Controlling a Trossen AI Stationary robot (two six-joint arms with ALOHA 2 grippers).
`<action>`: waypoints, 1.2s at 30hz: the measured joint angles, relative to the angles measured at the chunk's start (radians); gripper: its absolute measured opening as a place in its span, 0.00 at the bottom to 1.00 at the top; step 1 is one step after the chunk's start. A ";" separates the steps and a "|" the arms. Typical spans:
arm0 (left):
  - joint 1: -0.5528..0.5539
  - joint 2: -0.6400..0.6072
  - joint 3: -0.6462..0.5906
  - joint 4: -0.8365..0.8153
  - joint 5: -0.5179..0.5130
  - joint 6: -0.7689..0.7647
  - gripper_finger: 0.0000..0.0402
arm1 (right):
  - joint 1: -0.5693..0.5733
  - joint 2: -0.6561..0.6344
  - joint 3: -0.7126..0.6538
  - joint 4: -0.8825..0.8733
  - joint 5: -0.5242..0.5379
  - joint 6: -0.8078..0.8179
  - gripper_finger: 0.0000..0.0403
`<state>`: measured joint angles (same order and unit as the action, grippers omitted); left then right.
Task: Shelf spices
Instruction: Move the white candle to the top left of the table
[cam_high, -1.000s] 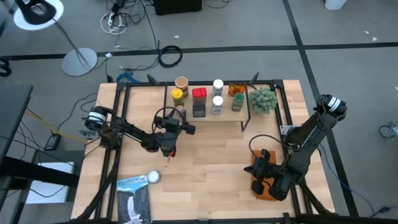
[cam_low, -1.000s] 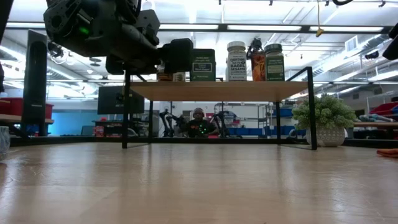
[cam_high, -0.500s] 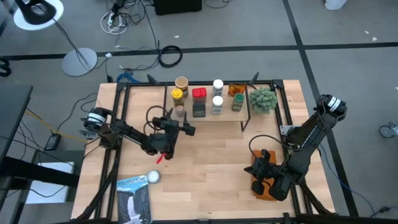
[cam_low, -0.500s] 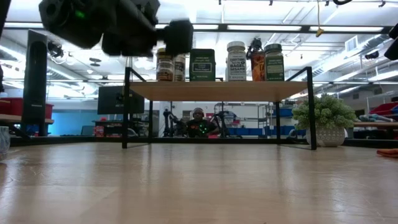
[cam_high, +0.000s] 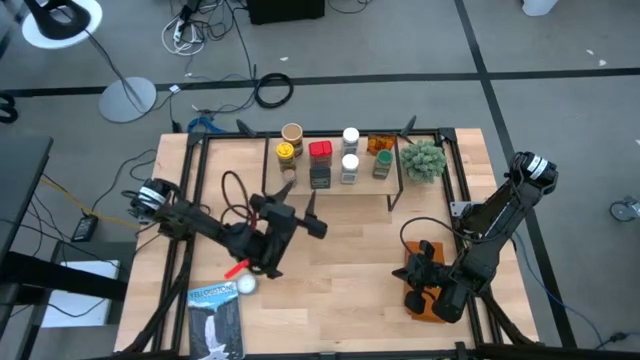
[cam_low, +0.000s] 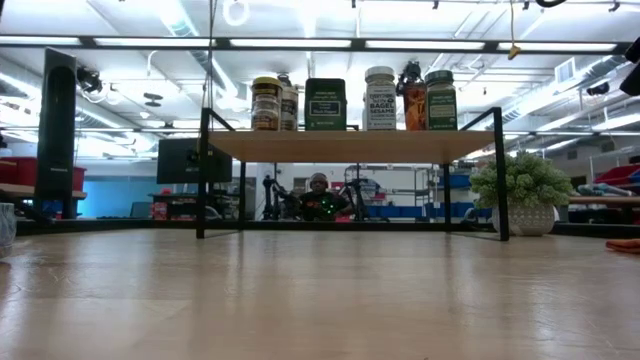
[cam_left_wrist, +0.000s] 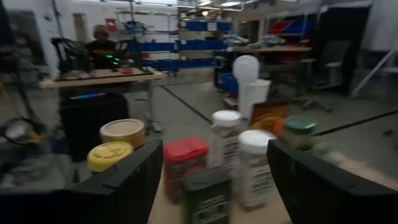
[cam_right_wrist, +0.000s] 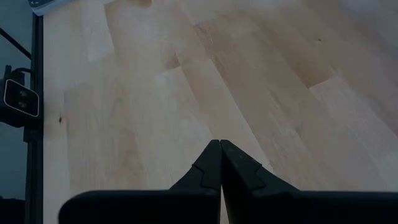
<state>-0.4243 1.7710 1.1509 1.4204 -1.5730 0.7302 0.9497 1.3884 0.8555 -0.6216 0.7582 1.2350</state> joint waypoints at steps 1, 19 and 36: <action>-0.014 0.000 0.020 -0.002 0.000 -0.001 0.73 | 0.000 0.000 0.000 0.000 0.000 -0.006 0.00; -0.171 0.003 0.075 -0.588 0.518 -0.432 0.73 | -0.002 0.000 0.000 0.013 -0.053 -0.027 0.00; -0.029 -0.022 0.083 -1.560 1.274 -1.250 0.73 | -0.004 0.000 0.000 0.082 -0.054 -0.068 0.00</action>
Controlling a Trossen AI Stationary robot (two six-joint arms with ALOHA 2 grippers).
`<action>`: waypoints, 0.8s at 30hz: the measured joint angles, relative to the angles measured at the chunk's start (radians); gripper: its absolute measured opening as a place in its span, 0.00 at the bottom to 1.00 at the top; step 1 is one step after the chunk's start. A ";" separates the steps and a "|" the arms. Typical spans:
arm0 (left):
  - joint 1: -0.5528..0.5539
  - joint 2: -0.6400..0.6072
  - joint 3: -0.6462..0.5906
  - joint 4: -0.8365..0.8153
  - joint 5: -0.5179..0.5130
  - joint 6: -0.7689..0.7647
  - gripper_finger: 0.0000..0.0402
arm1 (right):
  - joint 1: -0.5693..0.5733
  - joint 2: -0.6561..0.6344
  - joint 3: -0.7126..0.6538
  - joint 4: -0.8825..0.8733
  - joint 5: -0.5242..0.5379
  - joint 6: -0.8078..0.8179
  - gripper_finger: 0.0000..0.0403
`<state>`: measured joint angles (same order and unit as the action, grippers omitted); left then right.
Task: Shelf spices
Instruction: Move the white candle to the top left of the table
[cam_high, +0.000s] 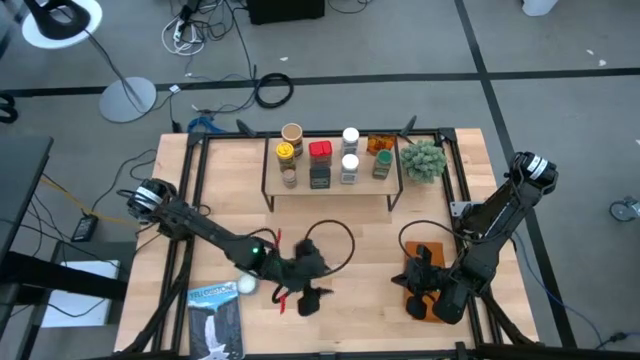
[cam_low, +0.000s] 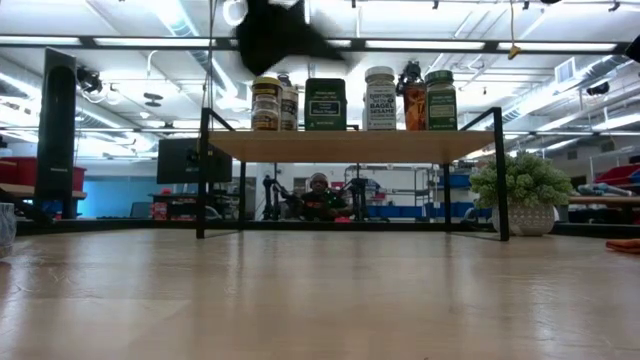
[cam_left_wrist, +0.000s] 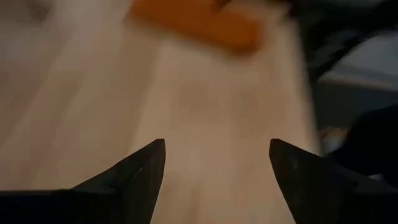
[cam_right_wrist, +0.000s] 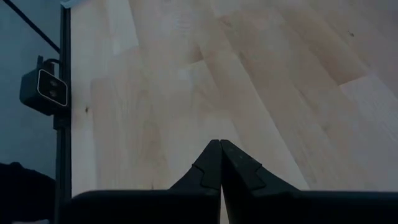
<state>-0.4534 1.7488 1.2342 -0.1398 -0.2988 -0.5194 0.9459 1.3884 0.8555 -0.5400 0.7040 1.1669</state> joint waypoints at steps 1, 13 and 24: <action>-0.002 -0.001 0.010 -0.083 -0.022 -0.050 0.73 | -0.001 0.000 0.000 0.000 0.000 -0.007 0.00; -0.115 -0.003 0.094 -0.459 0.116 -0.323 0.73 | -0.054 0.000 0.000 0.036 0.002 -0.060 0.00; -0.187 -0.003 0.092 -0.762 0.301 -0.544 0.73 | -0.080 0.000 0.000 0.055 0.000 -0.072 0.00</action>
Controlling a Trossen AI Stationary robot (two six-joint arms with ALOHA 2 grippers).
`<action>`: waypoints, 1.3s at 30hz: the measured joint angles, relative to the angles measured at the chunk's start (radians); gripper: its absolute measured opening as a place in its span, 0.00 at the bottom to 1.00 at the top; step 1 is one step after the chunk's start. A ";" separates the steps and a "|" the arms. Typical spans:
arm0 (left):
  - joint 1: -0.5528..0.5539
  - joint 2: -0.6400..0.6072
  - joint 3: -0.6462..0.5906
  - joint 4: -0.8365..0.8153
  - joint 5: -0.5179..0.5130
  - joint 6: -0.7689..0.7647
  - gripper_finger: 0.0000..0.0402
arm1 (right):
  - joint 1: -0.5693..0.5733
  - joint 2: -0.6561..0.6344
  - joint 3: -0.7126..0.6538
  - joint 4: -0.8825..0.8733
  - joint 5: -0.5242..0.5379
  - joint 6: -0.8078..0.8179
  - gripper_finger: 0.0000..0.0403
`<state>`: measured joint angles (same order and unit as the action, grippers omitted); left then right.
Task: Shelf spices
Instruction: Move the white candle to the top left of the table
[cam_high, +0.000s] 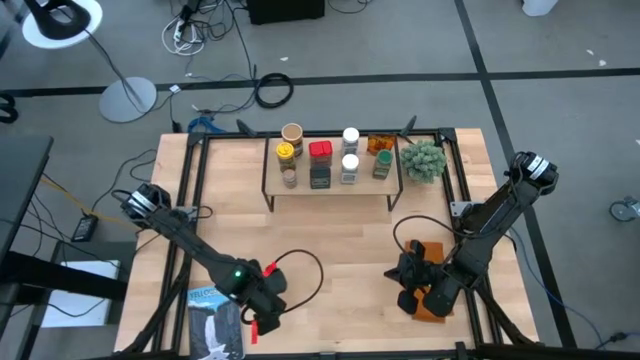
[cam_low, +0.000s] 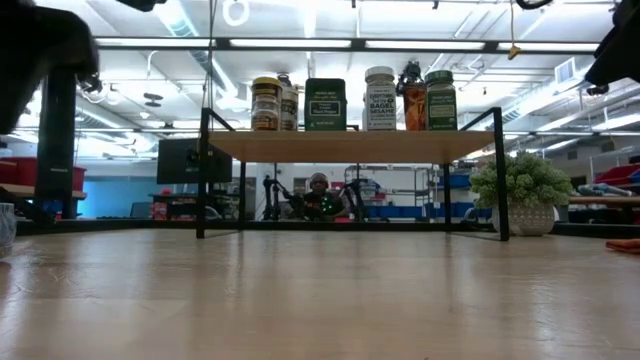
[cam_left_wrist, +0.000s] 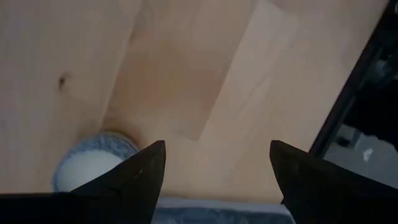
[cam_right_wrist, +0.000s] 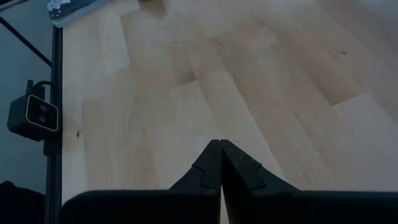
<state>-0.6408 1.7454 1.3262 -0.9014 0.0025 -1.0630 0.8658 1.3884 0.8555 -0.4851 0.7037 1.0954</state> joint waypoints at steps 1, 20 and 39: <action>-0.003 0.000 -0.003 0.001 0.010 -0.001 0.73 | 0.000 0.000 0.000 0.000 0.000 0.000 0.00; -0.043 0.000 -0.260 0.329 0.150 -0.120 0.73 | 0.001 0.000 0.000 0.006 -0.027 0.000 0.00; 0.127 -0.112 -0.388 -0.003 0.019 0.089 0.73 | 0.000 0.000 -0.014 0.005 -0.023 0.000 0.00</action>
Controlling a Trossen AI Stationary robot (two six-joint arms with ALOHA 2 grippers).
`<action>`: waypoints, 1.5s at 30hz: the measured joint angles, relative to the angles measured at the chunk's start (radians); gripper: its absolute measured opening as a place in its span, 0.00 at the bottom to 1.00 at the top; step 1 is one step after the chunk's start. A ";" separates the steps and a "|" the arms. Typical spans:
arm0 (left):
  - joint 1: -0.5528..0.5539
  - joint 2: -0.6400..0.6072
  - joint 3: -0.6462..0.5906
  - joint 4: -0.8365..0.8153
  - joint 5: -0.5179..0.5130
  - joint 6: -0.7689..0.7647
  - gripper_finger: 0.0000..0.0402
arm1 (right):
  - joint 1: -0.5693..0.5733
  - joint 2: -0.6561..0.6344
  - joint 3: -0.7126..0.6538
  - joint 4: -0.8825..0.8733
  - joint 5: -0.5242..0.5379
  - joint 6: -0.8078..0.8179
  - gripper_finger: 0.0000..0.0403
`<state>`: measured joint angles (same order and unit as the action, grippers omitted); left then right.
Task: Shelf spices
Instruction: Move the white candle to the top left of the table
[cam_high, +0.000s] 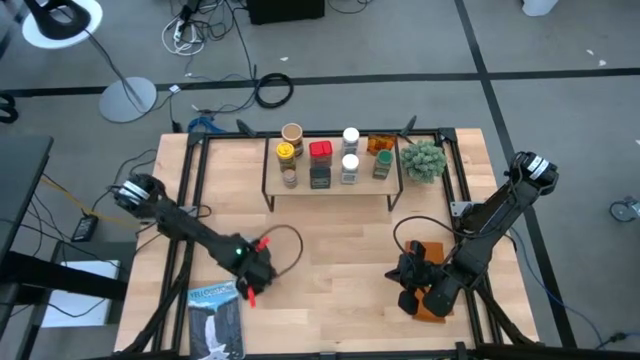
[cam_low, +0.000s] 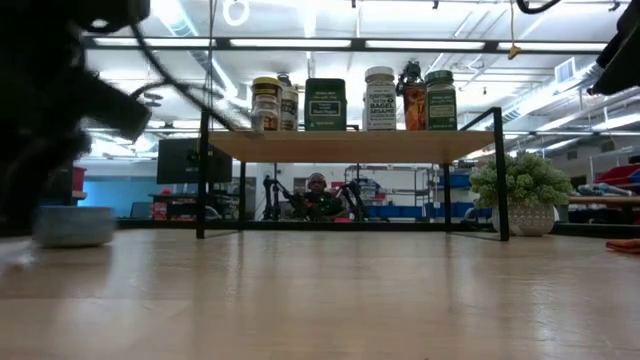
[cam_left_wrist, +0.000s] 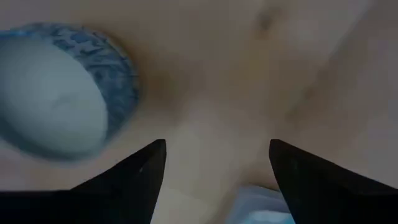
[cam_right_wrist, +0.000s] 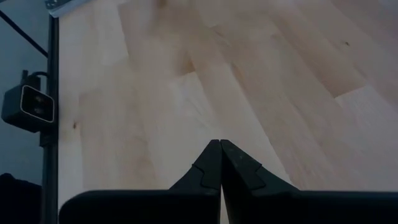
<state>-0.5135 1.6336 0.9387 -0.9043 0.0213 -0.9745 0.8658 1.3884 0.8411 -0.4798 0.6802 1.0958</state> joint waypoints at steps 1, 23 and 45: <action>0.011 -0.020 0.000 -0.026 -0.032 0.002 0.73 | 0.000 0.000 -0.005 0.002 0.000 0.002 0.00; 0.128 -0.345 -0.200 0.252 -0.091 0.000 0.73 | -0.023 0.000 -0.029 0.023 -0.001 -0.033 0.00; 0.317 -0.337 -0.227 0.265 0.023 0.186 0.73 | -0.033 0.000 -0.029 0.032 -0.003 -0.028 0.00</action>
<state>-0.1963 1.2964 0.7116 -0.6389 0.0444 -0.7889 0.8330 1.3884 0.8124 -0.4477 0.6777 1.0683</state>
